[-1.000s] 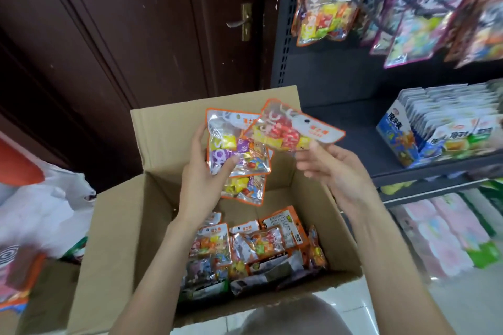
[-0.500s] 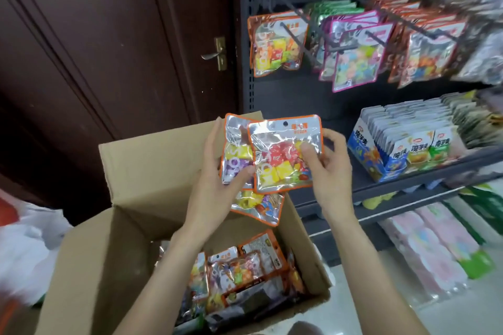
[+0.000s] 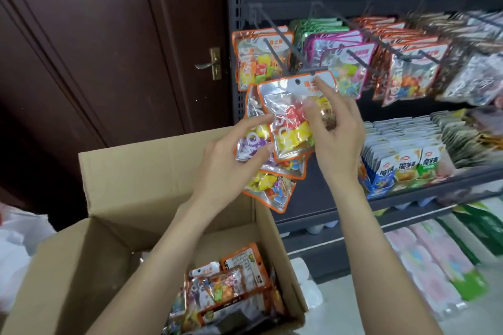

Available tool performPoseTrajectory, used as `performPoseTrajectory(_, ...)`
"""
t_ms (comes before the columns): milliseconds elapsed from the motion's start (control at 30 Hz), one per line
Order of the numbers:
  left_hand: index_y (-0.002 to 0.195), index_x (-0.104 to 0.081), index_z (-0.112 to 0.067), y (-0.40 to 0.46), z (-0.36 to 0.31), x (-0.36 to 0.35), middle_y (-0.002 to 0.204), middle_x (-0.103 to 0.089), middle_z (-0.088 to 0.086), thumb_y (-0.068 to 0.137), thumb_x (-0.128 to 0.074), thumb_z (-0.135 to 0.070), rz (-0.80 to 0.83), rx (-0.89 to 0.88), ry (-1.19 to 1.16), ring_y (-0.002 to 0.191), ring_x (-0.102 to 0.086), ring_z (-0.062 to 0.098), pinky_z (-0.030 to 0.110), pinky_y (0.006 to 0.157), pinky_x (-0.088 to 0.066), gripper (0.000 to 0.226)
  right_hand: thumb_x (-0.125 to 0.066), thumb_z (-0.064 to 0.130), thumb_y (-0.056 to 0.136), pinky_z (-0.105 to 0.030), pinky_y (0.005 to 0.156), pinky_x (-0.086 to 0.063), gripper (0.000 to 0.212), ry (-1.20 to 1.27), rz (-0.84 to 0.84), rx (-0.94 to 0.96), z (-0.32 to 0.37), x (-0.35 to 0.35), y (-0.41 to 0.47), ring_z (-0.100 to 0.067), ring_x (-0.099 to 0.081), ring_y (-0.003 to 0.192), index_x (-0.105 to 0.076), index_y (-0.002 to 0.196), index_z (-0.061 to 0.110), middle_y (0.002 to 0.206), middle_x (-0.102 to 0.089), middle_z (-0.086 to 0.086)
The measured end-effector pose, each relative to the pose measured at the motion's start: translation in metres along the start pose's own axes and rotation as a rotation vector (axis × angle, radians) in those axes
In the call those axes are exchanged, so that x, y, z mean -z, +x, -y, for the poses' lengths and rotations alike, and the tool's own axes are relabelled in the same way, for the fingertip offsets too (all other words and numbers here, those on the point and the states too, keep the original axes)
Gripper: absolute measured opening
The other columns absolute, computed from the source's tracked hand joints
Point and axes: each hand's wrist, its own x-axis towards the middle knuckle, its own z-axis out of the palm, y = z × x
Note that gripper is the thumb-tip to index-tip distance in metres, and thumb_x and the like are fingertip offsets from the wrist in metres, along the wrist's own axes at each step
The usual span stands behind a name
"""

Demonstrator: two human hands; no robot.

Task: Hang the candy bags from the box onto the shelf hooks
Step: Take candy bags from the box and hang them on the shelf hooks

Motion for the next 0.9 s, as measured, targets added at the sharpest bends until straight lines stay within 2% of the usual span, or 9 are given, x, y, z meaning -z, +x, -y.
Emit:
performPoseTrajectory(67, 0.119, -0.057, -0.043, 0.002, 0.002, -0.002, 0.114, -0.062, -0.029, 0.090, -0.067, -0.025, -0.011, 0.007, 0.011, 0.103, -0.063, 0.000, 0.039, 0.084, -0.056, 0.035, -0.059, 0.047, 0.092, -0.022, 0.092, -0.043, 0.039, -0.013, 0.025, 0.015, -0.003, 0.000, 0.004, -0.009, -0.054, 0.107, -0.059, 0.130, 0.035, 0.119, -0.057, 0.000)
performPoseTrajectory(133, 0.117, -0.058, -0.041, 0.002, 0.005, -0.004, 0.114, -0.062, -0.027, 0.089, -0.068, -0.024, -0.019, 0.005, 0.028, 0.104, -0.062, 0.000, 0.038, 0.087, -0.054, 0.033, -0.063, 0.043, 0.091, -0.008, 0.083, -0.037, 0.039, -0.045, 0.024, 0.065, -0.006, 0.000, 0.007, -0.005, -0.052, 0.091, -0.061, 0.129, 0.031, 0.106, -0.055, 0.000)
performPoseTrajectory(233, 0.113, -0.057, -0.044, 0.004, 0.007, -0.006, 0.111, -0.063, -0.026, 0.089, -0.068, -0.024, -0.019, 0.013, 0.034, 0.102, -0.063, 0.000, 0.040, 0.084, -0.055, 0.033, -0.064, 0.041, 0.090, -0.006, 0.074, -0.035, 0.039, -0.089, 0.033, 0.122, -0.009, 0.001, 0.011, -0.004, -0.044, 0.077, -0.062, 0.127, 0.028, 0.094, -0.048, -0.001)
performPoseTrajectory(400, 0.113, -0.058, -0.043, 0.010, 0.019, -0.008, 0.103, -0.066, -0.025, 0.089, -0.068, -0.026, -0.080, 0.049, 0.052, 0.094, -0.065, -0.001, 0.031, 0.074, -0.056, 0.031, -0.063, 0.043, 0.090, -0.027, 0.072, -0.043, 0.039, -0.181, 0.015, 0.137, -0.013, -0.014, 0.022, -0.018, -0.052, 0.083, -0.064, 0.125, 0.025, 0.099, -0.053, -0.008)
performPoseTrajectory(467, 0.113, -0.057, -0.040, 0.014, 0.030, -0.004, 0.098, -0.065, -0.029, 0.089, -0.067, -0.025, -0.145, 0.096, 0.103, 0.092, -0.064, -0.003, 0.024, 0.073, -0.053, 0.030, -0.063, 0.039, 0.090, -0.034, 0.066, -0.047, 0.036, -0.290, -0.029, 0.168, -0.015, -0.030, 0.034, -0.027, -0.056, 0.087, -0.066, 0.116, 0.015, 0.107, -0.054, -0.013)
performPoseTrajectory(533, 0.113, -0.058, -0.038, 0.016, 0.042, 0.006, 0.096, -0.064, -0.027, 0.089, -0.067, -0.025, -0.202, 0.156, 0.143, 0.089, -0.063, 0.000, 0.027, 0.070, -0.053, 0.030, -0.064, 0.033, 0.090, -0.036, 0.063, -0.050, 0.032, -0.376, -0.022, 0.189, -0.020, -0.047, 0.048, -0.031, -0.057, 0.098, -0.065, 0.110, 0.008, 0.121, -0.051, -0.017)
performPoseTrajectory(667, 0.115, -0.060, -0.028, 0.010, 0.057, 0.028, 0.098, -0.068, -0.011, 0.088, -0.068, -0.020, -0.269, 0.241, 0.096, 0.086, -0.067, 0.006, 0.026, 0.064, -0.055, 0.029, -0.062, 0.024, 0.091, -0.032, 0.089, -0.047, 0.049, -0.468, 0.064, 0.191, -0.034, -0.078, 0.073, -0.023, -0.037, 0.130, -0.051, 0.138, 0.017, 0.145, -0.038, -0.016)
performPoseTrajectory(767, 0.115, -0.060, -0.026, 0.009, 0.056, 0.040, 0.098, -0.066, -0.015, 0.088, -0.068, -0.019, -0.292, 0.269, 0.031, 0.086, -0.068, 0.007, 0.030, 0.062, -0.057, 0.029, -0.058, 0.021, 0.094, -0.032, 0.103, -0.039, 0.061, -0.574, 0.172, 0.209, -0.039, -0.093, 0.074, -0.032, -0.023, 0.144, -0.034, 0.149, 0.020, 0.155, -0.027, -0.018)
performPoseTrajectory(900, 0.117, -0.061, -0.020, 0.008, 0.047, 0.044, 0.107, -0.065, -0.014, 0.088, -0.068, -0.016, -0.290, 0.207, -0.034, 0.089, -0.064, -0.005, 0.015, 0.061, -0.052, 0.030, -0.054, 0.031, 0.097, -0.038, 0.111, -0.032, 0.064, -0.564, 0.249, 0.144, -0.033, -0.091, 0.052, -0.037, -0.003, 0.148, -0.024, 0.153, 0.024, 0.158, -0.011, -0.024)
